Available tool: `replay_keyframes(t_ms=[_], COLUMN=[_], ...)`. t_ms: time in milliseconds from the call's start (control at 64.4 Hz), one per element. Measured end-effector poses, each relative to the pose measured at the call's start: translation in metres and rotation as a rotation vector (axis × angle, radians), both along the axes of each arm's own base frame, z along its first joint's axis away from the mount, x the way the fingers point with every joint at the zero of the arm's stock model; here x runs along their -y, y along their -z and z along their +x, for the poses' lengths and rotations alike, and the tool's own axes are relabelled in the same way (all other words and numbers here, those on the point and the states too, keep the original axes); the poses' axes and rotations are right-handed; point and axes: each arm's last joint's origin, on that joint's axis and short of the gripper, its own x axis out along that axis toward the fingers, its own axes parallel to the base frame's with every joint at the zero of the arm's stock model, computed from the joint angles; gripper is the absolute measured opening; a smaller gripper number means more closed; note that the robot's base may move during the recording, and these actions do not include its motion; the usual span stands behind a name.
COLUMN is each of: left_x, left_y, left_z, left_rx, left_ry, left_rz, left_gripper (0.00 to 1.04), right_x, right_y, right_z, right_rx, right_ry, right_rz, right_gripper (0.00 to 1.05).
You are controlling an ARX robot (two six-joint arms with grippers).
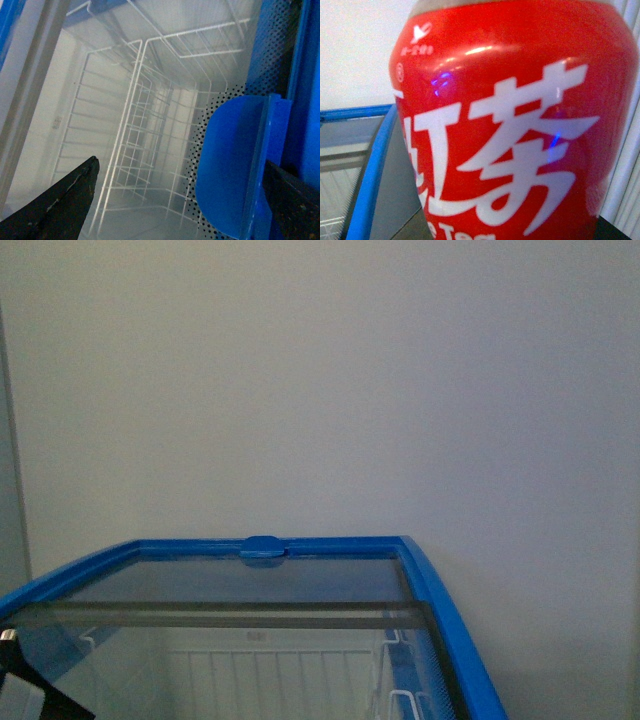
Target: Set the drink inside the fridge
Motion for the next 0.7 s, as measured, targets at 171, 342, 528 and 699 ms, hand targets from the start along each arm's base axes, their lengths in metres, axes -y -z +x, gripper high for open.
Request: replay_keyframes(t_ms=[171,342,528,699], left_x=[0.004,0.011,0.026,0.035], left_y=[-0.012,-0.026,-0.036,-0.045], left_z=[0.05,0.108,0.149,0.155], left_rx=[0.143,0.279,0.4,0.551], left_ry=[-0.019,-0.128,-0.221,-0.341], left_rz=[-0.019,-0.026,-0.054,-0.141], left_gripper=[0.97,0.97,0.97,0.97], right_x=[0.0,0.0,0.0,0.0], right_y=[0.0,0.0,0.0,0.0], right_z=[0.0,0.0,0.0,0.0], right_rx=[0.0,0.0,0.0,0.0], right_ry=[-0.001,-0.001,-0.001,-0.001], right_rz=[0.0,0.0,0.0,0.0], right_gripper=[0.36,0.36,0.36,0.36])
